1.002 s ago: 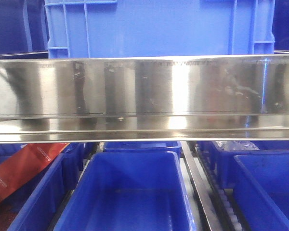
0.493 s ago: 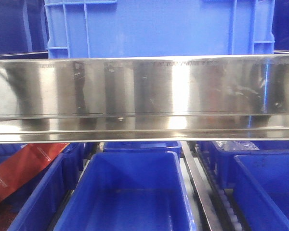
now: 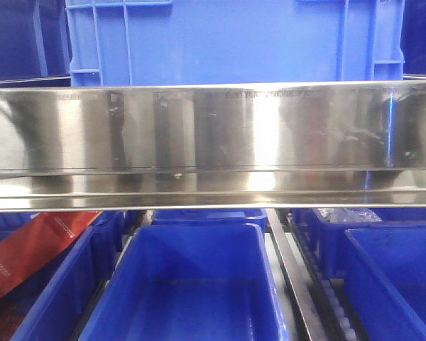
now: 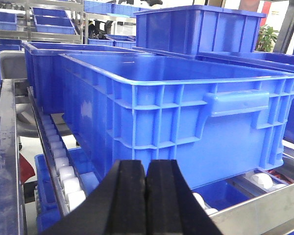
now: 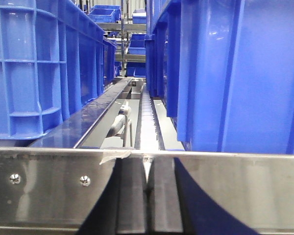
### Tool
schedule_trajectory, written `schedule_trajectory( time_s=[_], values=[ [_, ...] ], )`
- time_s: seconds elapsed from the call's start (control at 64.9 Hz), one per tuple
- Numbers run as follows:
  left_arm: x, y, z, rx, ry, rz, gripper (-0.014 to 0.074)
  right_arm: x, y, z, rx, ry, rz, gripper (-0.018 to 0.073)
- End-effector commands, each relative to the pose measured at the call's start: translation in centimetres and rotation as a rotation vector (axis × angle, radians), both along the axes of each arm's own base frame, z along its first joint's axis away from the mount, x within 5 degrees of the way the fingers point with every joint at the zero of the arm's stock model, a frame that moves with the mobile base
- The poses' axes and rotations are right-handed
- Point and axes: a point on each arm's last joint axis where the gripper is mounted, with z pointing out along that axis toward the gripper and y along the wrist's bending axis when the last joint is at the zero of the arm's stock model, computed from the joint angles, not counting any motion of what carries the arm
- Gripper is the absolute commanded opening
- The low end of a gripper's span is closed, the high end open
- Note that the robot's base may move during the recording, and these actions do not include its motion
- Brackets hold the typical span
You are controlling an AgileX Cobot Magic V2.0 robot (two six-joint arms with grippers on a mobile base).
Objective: Place valve from conveyor to right shelf box
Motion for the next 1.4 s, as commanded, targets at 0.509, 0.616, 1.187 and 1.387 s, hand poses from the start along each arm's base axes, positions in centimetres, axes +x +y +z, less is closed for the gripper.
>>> schedule_trajectory(
  time_s=[0.509, 0.616, 1.187, 1.387],
  values=[
    [0.0, 0.0, 0.1, -0.015, -0.008, 0.004, -0.0111, -0.1, 0.0, 0.1, 0.004, -0.019, -0.004, -0.0168],
    [0.0, 0.0, 0.1, -0.015, -0.008, 0.004, -0.0111, -0.1, 0.0, 0.1, 0.004, -0.019, -0.004, -0.0168],
    [-2.9, 4.1, -6.9, 0.055, -0.065, 0.386, -0.0111, -0.1, 0.0, 0.1, 0.004, -0.019, -0.004, -0.0168],
    [-4.5, 4.8, -9.6, 0.109, -0.032, 0.497, -0.0111, -0.1, 0.0, 0.1, 0.004, -0.019, -0.004, -0.0168]
  ],
)
